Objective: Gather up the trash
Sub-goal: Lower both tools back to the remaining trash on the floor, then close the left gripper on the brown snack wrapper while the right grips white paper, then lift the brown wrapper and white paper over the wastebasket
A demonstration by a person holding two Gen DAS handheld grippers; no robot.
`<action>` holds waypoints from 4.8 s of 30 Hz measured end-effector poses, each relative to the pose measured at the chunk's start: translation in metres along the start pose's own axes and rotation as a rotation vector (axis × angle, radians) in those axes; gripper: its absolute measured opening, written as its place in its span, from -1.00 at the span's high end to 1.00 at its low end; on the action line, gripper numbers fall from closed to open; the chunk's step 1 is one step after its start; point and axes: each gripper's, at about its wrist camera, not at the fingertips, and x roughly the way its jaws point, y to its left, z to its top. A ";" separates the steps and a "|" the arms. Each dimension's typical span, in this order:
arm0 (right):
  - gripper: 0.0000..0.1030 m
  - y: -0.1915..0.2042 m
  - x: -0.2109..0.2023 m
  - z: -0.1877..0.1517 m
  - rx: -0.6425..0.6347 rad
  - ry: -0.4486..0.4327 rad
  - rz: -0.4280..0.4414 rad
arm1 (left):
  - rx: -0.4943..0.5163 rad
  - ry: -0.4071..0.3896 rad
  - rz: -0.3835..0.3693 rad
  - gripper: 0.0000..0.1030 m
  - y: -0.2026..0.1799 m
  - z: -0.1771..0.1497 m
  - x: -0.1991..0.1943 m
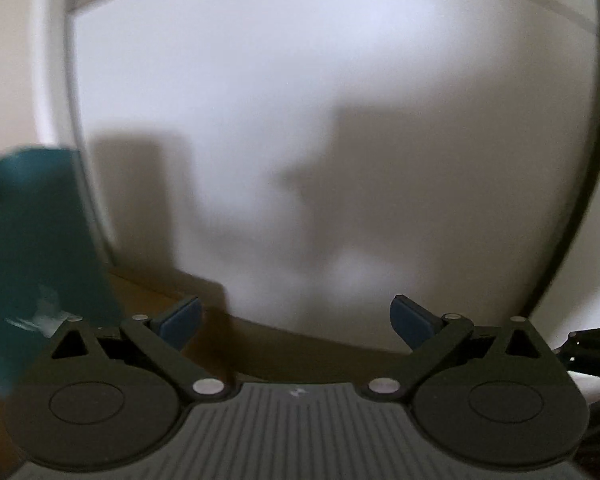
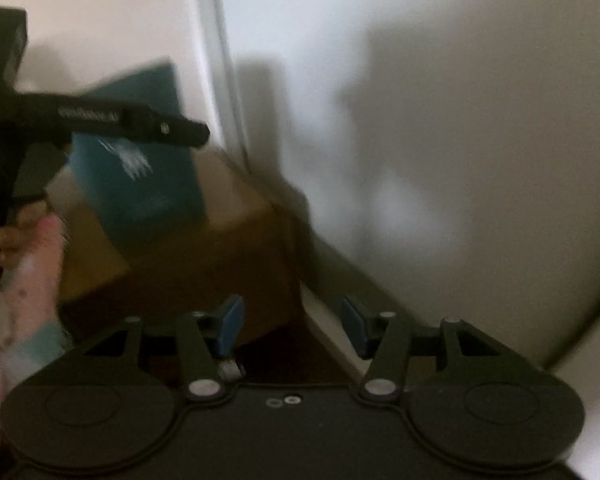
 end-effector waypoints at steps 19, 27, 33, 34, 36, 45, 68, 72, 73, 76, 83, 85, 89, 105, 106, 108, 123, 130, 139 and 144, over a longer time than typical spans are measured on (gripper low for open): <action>-0.04 -0.129 0.217 -0.223 0.254 0.528 -0.105 | 0.332 0.494 -0.243 -0.96 -0.116 -0.230 0.299; -0.03 -0.122 0.300 -0.314 0.050 0.765 -0.010 | 0.519 0.639 -0.327 -0.96 -0.141 -0.336 0.387; -0.03 -0.120 0.334 -0.365 -0.048 0.858 0.069 | 0.580 0.745 -0.381 -0.95 -0.152 -0.410 0.425; -0.03 -0.120 0.339 -0.374 -0.056 0.871 0.076 | 0.587 0.756 -0.392 -0.94 -0.152 -0.420 0.429; -0.03 -0.121 0.348 -0.386 -0.070 0.889 0.081 | 0.592 0.773 -0.404 -0.94 -0.152 -0.435 0.438; -0.02 -0.119 0.368 -0.423 -0.075 0.938 0.123 | 0.675 0.787 -0.443 -0.75 -0.158 -0.490 0.436; 0.89 -0.089 0.354 -0.436 -0.177 0.945 0.200 | 0.695 0.759 -0.438 0.64 -0.169 -0.492 0.434; 0.92 -0.093 0.338 -0.412 -0.169 0.918 0.117 | 0.664 0.747 -0.405 0.65 -0.164 -0.476 0.428; 0.92 -0.096 0.333 -0.405 -0.141 0.912 0.092 | 0.665 0.738 -0.400 0.65 -0.163 -0.469 0.426; 0.92 -0.109 0.311 -0.368 -0.064 0.850 0.003 | 0.650 0.697 -0.383 0.65 -0.156 -0.436 0.409; 0.92 -0.117 0.222 -0.251 0.102 0.606 -0.175 | 0.493 0.593 -0.309 0.65 -0.126 -0.320 0.356; 0.92 -0.113 0.189 -0.218 0.139 0.535 -0.199 | 0.449 0.550 -0.283 0.65 -0.117 -0.281 0.330; 0.92 -0.091 0.133 -0.153 0.147 0.382 -0.219 | 0.377 0.447 -0.228 0.65 -0.099 -0.200 0.270; 0.92 0.049 -0.039 0.026 0.057 -0.177 -0.064 | 0.163 0.074 0.069 0.65 -0.025 -0.036 -0.019; 0.92 0.062 -0.050 0.049 0.037 -0.212 -0.046 | 0.152 0.052 0.090 0.65 -0.017 -0.027 -0.033; 0.92 0.084 -0.063 0.072 0.007 -0.263 -0.018 | 0.125 0.002 0.137 0.65 0.003 -0.002 -0.066; 0.92 0.241 -0.019 0.228 -0.096 -0.318 0.123 | 0.011 -0.050 0.378 0.65 0.150 0.102 -0.177; 0.92 0.274 0.042 0.263 -0.112 -0.227 0.103 | -0.063 -0.004 0.436 0.64 0.201 0.107 -0.151; 0.92 0.283 0.103 0.276 -0.166 -0.114 0.090 | -0.059 0.070 0.421 0.64 0.222 0.106 -0.110; 0.92 0.279 0.126 0.282 -0.177 -0.048 0.100 | -0.077 0.150 0.406 0.64 0.238 0.096 -0.084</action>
